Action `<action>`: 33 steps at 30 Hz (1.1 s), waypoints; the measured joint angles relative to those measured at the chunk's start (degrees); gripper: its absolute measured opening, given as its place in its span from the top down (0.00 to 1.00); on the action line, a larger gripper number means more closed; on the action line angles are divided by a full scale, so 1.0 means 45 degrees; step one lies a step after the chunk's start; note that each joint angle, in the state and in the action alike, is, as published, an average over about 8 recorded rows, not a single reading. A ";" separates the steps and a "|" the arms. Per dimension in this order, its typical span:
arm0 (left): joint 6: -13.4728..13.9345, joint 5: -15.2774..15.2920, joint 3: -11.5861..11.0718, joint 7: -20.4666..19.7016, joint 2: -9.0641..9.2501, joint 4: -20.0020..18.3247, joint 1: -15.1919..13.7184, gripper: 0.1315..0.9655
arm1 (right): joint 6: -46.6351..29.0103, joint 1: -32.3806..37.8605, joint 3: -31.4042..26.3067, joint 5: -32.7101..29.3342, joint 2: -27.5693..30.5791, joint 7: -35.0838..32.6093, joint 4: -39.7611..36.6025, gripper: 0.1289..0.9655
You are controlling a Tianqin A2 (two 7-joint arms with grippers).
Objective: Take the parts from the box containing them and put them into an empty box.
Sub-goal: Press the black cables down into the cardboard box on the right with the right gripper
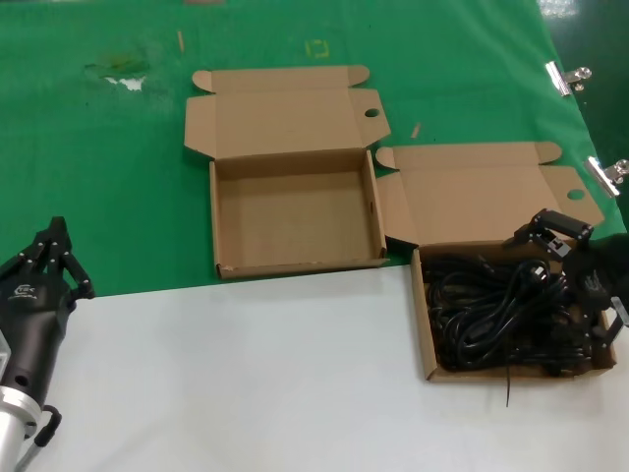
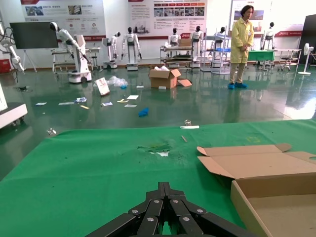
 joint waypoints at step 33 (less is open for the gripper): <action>0.0000 0.0000 0.0000 0.0000 0.0000 0.0000 0.0000 0.99 | -0.0399 0.1107 -0.0705 -0.2013 -0.1583 -0.0965 -0.1804 0.17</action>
